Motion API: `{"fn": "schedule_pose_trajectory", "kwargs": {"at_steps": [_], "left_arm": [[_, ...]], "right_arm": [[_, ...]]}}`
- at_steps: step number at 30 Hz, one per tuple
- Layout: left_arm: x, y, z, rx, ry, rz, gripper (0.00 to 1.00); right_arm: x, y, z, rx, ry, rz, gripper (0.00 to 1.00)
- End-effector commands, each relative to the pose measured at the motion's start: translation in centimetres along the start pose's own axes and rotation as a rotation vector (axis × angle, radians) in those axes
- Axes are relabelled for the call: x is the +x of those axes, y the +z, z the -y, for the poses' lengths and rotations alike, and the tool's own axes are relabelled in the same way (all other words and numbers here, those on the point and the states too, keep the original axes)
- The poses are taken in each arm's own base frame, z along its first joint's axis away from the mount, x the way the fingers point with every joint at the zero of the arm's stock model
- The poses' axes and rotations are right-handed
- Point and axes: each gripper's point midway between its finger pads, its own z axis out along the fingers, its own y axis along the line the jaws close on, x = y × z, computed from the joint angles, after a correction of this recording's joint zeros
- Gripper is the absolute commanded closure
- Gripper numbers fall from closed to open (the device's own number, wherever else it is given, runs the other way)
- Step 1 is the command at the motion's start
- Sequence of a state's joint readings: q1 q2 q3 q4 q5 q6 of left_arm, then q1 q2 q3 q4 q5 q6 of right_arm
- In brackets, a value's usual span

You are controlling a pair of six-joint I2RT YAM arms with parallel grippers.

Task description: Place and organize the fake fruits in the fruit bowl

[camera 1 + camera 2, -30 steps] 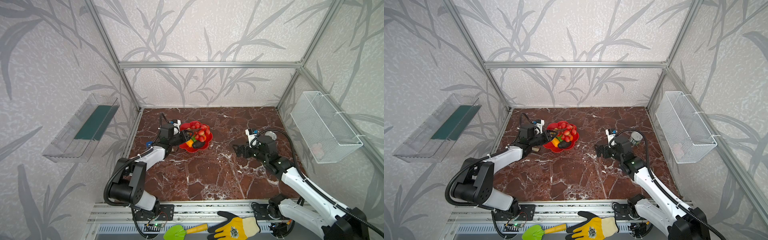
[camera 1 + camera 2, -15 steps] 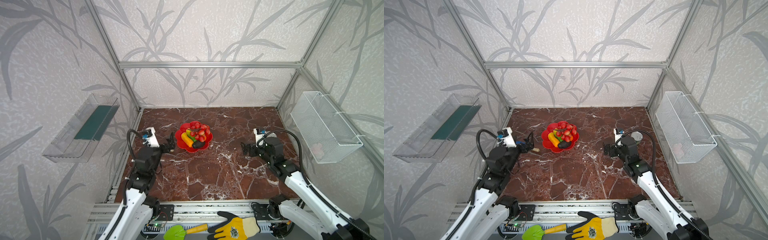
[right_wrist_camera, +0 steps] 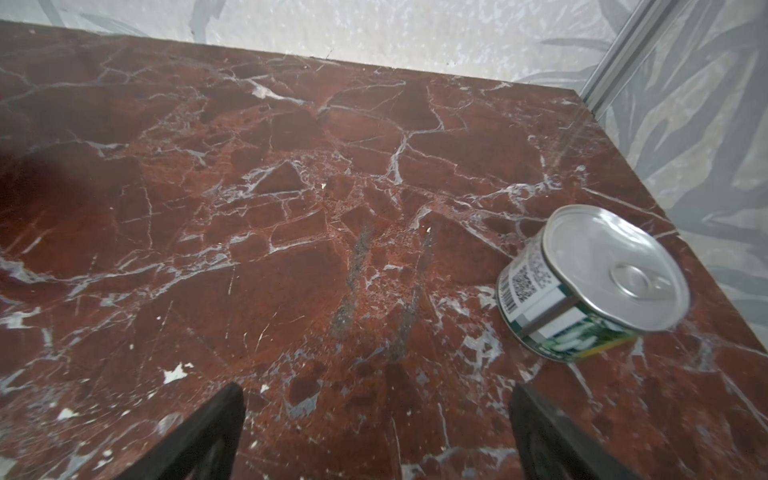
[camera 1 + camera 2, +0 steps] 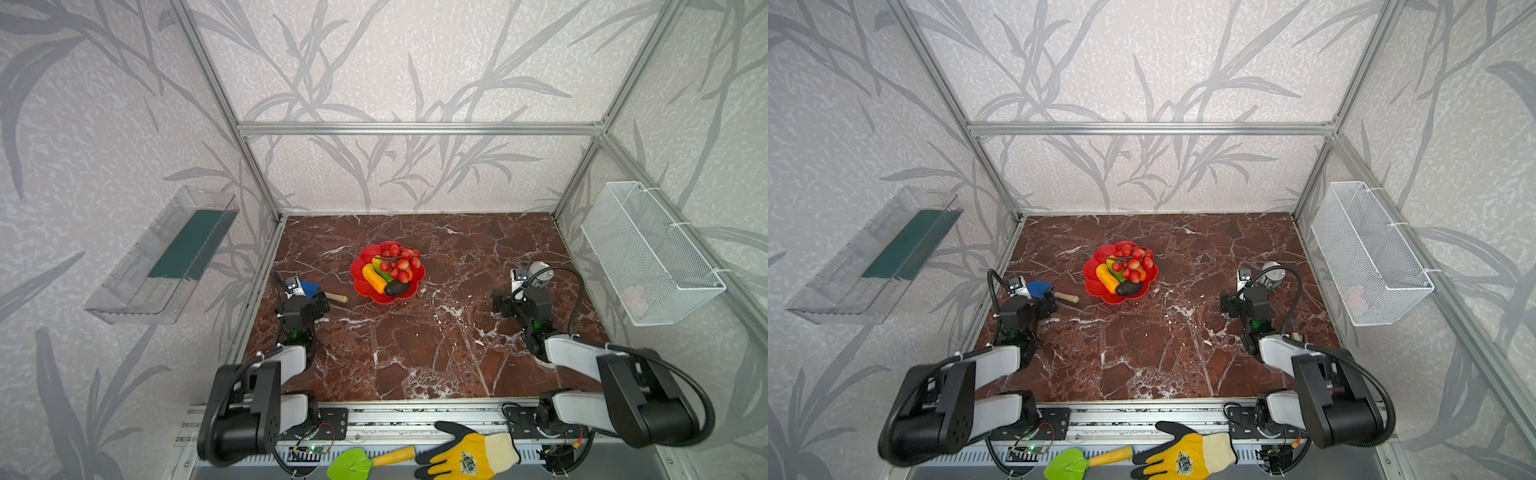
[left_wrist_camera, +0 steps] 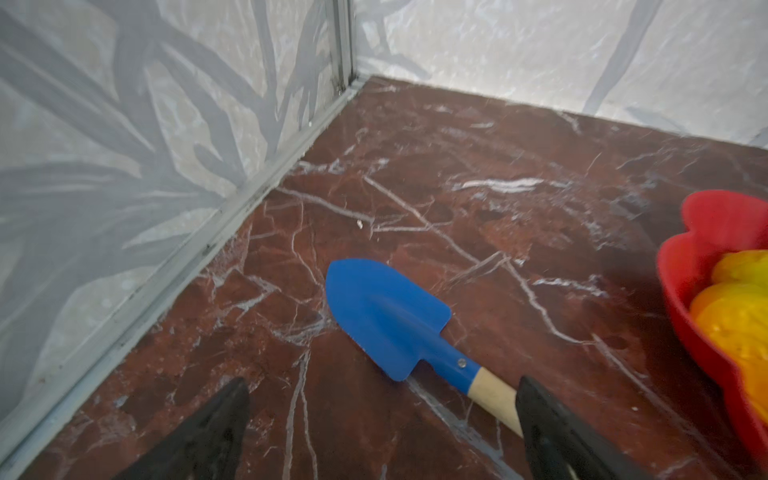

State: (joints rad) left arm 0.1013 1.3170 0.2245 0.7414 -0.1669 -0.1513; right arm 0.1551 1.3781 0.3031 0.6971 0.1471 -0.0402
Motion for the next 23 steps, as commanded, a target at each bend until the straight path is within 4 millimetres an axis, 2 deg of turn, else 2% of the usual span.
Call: {"fn": "schedule_pose_trajectory", "kwargs": {"at_steps": [1,3,4,5,7,9,12,13,16,18,21,23], "left_arm": [[-4.4,1.5,1.5,0.089,-0.057,0.129,0.00],[-4.5,2.1,3.0,0.168,-0.016,0.159,0.00],[-3.7,2.2,3.6,0.198,0.008,0.133,0.00],[-3.1,2.7,3.4,0.184,0.006,0.117,0.00],[-3.7,3.0,3.8,0.196,0.012,0.159,0.00],[-3.1,3.1,3.6,0.180,0.018,0.095,0.01],[-3.1,3.2,3.8,0.188,0.022,0.108,0.00],[-3.4,3.2,4.3,0.212,0.028,0.133,0.01],[-2.9,1.6,5.5,0.268,0.092,0.161,0.01],[-3.2,2.0,5.5,0.240,0.092,0.183,0.01],[-3.0,3.0,5.2,0.207,0.089,0.095,0.01],[-3.0,3.0,4.9,0.192,0.081,0.101,0.01]], "right_arm": [[-5.2,0.7,0.3,0.012,-0.017,0.204,0.01],[-4.3,1.4,-0.4,-0.030,-0.027,0.194,0.01],[-3.9,1.7,-0.7,-0.043,-0.040,0.214,0.01],[-3.6,1.9,-0.7,-0.037,-0.037,0.230,0.01],[-3.1,1.8,-0.8,-0.046,-0.039,0.194,0.01],[-3.3,2.0,-1.1,-0.060,-0.047,0.187,0.01],[-3.2,1.9,-1.0,-0.056,-0.051,0.204,0.01],[-3.3,1.9,-1.1,-0.058,-0.051,0.202,0.01],[-3.3,2.0,-0.9,-0.048,-0.047,0.199,0.01],[-3.4,2.0,-0.9,-0.047,-0.047,0.208,0.01],[-3.3,2.0,-1.0,-0.050,-0.049,0.205,0.01],[-3.4,2.0,-0.9,-0.045,-0.046,0.207,0.01]]}}
